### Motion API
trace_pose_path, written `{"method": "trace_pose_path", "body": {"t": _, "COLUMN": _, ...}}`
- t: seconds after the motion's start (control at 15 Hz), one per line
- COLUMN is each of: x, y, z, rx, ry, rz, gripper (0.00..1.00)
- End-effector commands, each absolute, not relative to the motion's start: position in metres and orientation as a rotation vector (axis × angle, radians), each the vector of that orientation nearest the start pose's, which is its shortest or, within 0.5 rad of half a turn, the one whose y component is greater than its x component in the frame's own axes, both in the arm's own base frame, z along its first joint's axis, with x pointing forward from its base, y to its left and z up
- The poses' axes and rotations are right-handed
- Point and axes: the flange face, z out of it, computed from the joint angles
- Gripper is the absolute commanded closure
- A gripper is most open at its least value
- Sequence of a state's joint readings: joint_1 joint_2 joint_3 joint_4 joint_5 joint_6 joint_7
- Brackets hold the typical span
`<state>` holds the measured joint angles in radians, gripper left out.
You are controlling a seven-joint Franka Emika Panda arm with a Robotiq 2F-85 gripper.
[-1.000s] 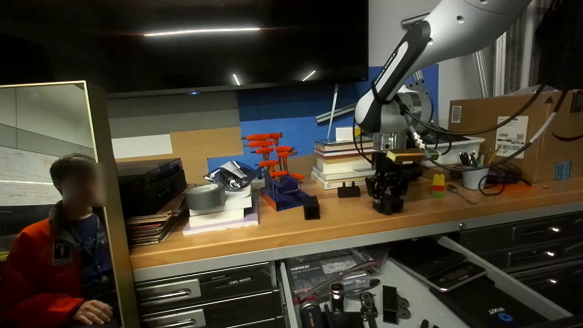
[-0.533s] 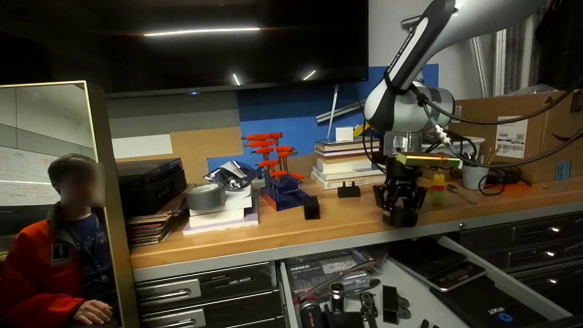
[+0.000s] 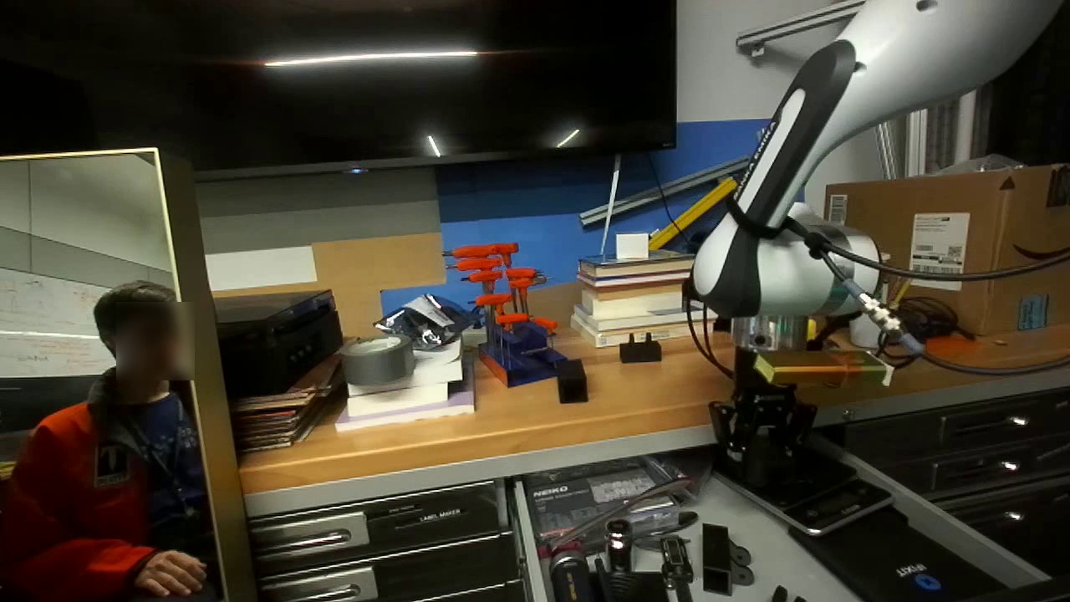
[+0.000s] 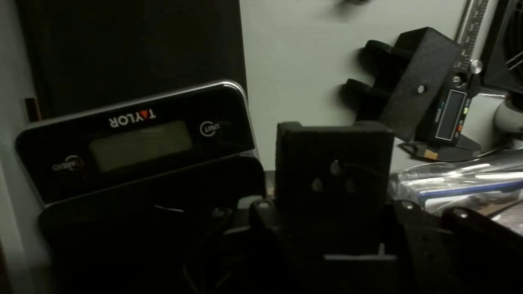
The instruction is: Put the black objects in the drawer, then close it
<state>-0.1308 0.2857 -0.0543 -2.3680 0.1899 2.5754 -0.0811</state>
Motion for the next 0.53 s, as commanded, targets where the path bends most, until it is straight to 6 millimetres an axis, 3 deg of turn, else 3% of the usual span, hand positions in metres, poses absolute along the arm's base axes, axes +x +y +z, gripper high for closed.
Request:
{"method": "trace_pose_path", "body": {"t": 0.0, "x": 0.478, "y": -0.100, "z": 0.181, "rx": -3.021, "ry": 0.432, "rz": 0.047, "gripper": 0.75}}
{"method": "trace_pose_path", "body": {"t": 0.47, "x": 0.477, "y": -0.091, "z": 0.157, "rx": -2.919, "ry": 0.357, "rz": 0.076, "gripper": 0.75}}
